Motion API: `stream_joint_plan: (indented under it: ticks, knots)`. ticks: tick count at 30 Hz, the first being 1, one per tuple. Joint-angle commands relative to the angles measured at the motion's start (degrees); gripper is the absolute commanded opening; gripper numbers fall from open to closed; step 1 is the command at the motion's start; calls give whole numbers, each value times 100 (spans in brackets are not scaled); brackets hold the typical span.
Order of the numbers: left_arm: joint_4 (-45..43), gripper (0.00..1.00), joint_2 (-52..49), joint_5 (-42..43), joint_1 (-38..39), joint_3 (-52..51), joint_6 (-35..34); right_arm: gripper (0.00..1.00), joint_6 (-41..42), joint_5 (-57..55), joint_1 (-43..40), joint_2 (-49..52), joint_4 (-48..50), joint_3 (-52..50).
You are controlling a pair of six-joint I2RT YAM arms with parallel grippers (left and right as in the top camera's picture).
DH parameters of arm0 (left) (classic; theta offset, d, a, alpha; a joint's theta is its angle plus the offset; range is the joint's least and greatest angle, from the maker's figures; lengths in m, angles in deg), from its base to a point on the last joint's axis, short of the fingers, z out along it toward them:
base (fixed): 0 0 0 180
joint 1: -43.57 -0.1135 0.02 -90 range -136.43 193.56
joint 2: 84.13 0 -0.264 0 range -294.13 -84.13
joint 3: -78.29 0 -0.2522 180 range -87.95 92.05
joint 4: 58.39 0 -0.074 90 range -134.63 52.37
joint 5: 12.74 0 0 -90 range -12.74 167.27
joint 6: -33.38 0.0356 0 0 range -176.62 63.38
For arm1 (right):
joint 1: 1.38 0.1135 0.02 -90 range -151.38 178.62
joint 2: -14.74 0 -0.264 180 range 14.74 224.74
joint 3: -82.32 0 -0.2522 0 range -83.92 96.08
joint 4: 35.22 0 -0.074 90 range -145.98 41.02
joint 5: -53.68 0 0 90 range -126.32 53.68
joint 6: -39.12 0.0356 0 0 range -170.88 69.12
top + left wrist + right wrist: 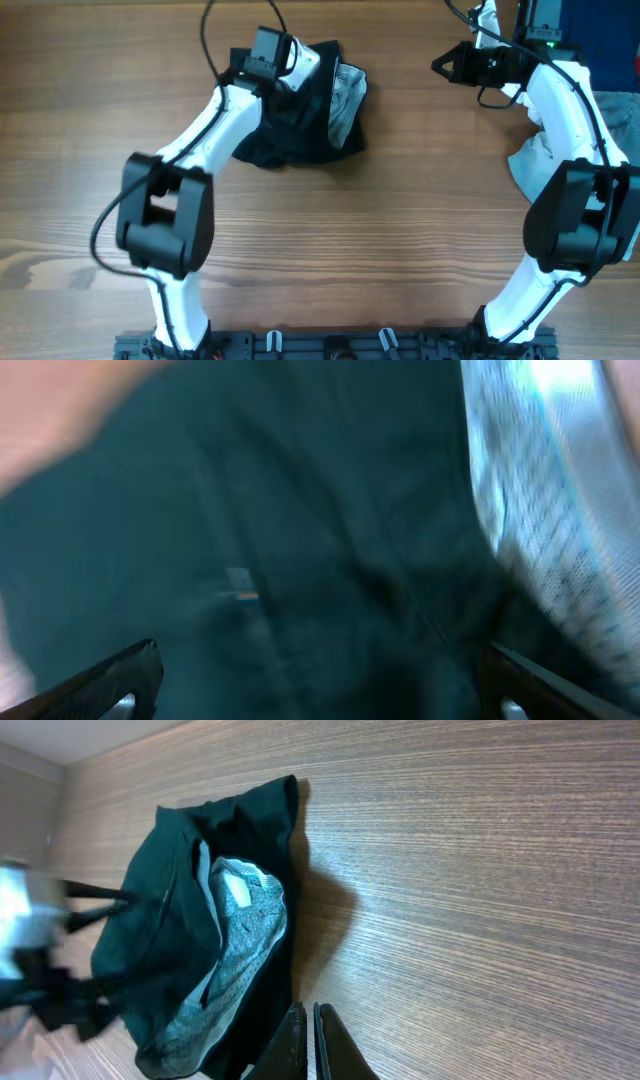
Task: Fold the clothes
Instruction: 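Carry the bundle with the left gripper to the table's far-left corner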
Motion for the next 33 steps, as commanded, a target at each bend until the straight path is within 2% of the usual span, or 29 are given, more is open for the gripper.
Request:
stream_joint_plan:
  ticks: [1,8,11,16,26,31,33]
  knots:
    - [2,100,-343,721,94,33,1023,5,-120,-37,-35,-37,4,-15]
    - [-380,100,-944,699,44,33,1209,5,-120,-39,-35,-37,20,-15]
    - [-614,100,-1333,638,-72,33,973,5,-120,-39,-35,-37,20,-15]
    - [-929,100,-1915,310,-374,33,-96,5,-118,-37,-35,-37,57,-15]
    - [-1519,100,-2538,140,-1604,33,-3342,5,-107,-190,-35,-37,46,-15]
    - [-1816,100,-2538,-79,-2468,33,-4406,5,-103,-190,-35,-37,31,-15]
    - [-1934,100,-2538,-74,-2765,33,-4559,5,-101,-188,-33,-37,15,-15]
